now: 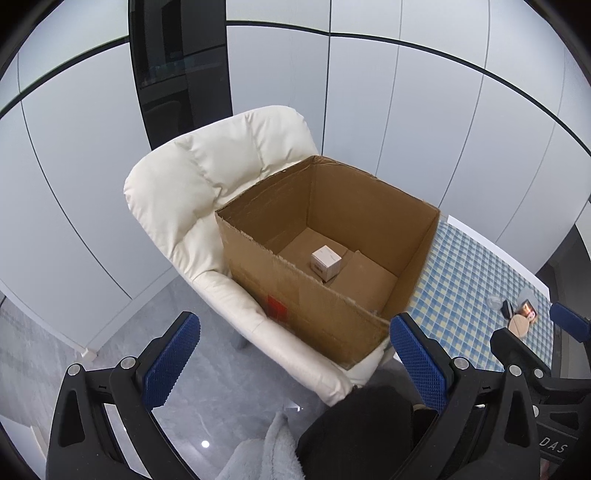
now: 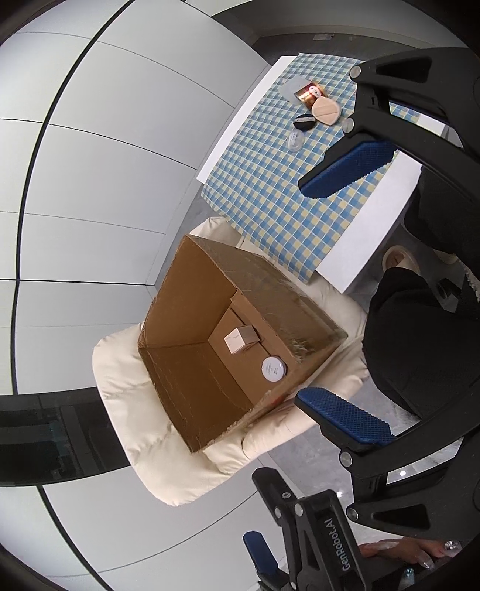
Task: Organize objects
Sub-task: 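Withdraw both open tools up and away from the cardboard box, then move both open tools back toward the checked table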
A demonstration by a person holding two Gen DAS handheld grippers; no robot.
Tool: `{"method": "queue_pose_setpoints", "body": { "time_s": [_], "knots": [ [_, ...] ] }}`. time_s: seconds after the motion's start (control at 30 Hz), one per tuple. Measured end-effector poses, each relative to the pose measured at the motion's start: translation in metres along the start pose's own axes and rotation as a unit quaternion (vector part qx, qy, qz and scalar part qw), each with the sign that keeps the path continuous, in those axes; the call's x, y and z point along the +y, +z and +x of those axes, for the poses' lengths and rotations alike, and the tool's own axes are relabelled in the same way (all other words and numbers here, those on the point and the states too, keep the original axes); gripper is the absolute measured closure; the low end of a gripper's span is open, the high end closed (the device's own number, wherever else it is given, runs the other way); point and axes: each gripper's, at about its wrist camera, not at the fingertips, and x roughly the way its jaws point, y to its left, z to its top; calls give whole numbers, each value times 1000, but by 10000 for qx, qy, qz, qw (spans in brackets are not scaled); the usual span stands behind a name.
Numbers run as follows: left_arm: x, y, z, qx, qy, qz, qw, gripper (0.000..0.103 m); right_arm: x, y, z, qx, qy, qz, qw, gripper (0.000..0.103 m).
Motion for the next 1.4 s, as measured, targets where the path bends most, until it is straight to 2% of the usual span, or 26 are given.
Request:
{"method": "queue_pose_setpoints", "body": {
  "time_s": [0.57, 0.77, 1.0, 1.27, 1.4],
  "knots": [
    [-15, -52, -51, 40, -85, 466, 9989, 1, 3, -58, -56, 67, -66, 53, 9999, 0],
    [-14, -68, -71, -44, -89, 403, 9991, 1, 4, -68, -73, 17, -131, 51, 9999, 0],
    [-15, -67, -79, -93, -152, 409, 9990, 1, 4, -69, -86, -82, -229, 35, 9997, 0],
    [-23, -66, -74, -114, -49, 569, 9983, 1, 0, -70, -81, 16, -291, 94, 9995, 0],
    [-27, -65, -74, -100, -140, 623, 9979, 1, -4, -73, -81, 24, -307, 150, 9994, 0]
  ]
}}
